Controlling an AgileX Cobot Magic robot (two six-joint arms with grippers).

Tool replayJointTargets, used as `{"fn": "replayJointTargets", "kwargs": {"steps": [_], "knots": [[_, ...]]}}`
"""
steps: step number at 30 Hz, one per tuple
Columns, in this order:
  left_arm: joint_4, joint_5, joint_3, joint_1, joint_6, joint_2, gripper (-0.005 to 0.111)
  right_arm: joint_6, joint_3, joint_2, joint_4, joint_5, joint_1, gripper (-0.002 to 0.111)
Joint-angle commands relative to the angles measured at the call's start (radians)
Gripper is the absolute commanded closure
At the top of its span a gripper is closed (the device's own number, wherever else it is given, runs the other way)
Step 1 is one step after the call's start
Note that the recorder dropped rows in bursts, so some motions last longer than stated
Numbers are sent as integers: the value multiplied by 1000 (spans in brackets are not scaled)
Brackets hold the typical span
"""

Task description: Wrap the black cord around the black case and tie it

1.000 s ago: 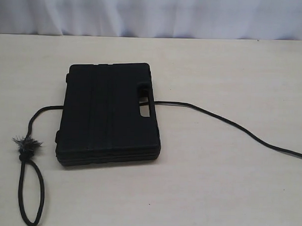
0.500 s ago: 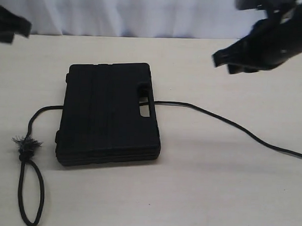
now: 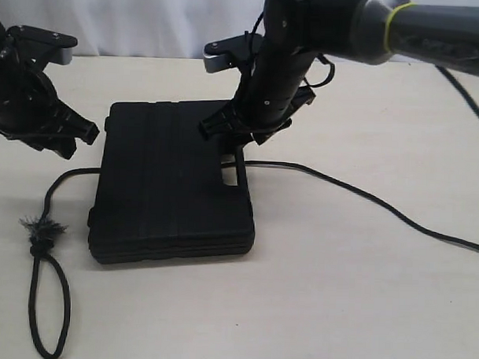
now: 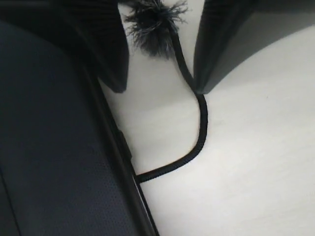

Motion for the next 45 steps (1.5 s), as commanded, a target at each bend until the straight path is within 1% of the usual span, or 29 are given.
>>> {"fn": "replayJointTargets", "kwargs": {"steps": [1, 5, 14, 16, 17, 20, 21, 24, 29, 38, 45], "knots": [[-23, -77, -11, 3, 2, 0, 62, 20, -71, 85, -7, 17, -1, 63], [-21, -105, -11, 3, 2, 0, 62, 57, -78, 126, -19, 13, -3, 63], [-23, -108, -11, 3, 2, 0, 62, 92, -78, 194, -15, -1, -3, 64], [-21, -119, -11, 3, 2, 0, 62, 99, -78, 199, -15, -5, -3, 69], [-19, -129, -11, 3, 2, 0, 62, 107, -78, 199, -15, -5, -3, 75], [-19, -174, -11, 3, 2, 0, 62, 136, -78, 199, -15, -5, -3, 94], [-19, -192, -11, 3, 2, 0, 62, 146, -78, 199, -15, -9, -3, 104], [-19, -223, -11, 3, 2, 0, 62, 170, -78, 197, -12, -17, -3, 104], [-19, -201, -11, 3, 2, 0, 62, 175, -78, 169, -16, -13, -3, 104], [-21, -150, -11, 3, 2, 0, 62, 175, -78, -4, -16, 16, -3, 104], [-19, -162, -11, 3, 0, 0, 62, 177, -78, -139, -28, 16, -3, 104]]}}
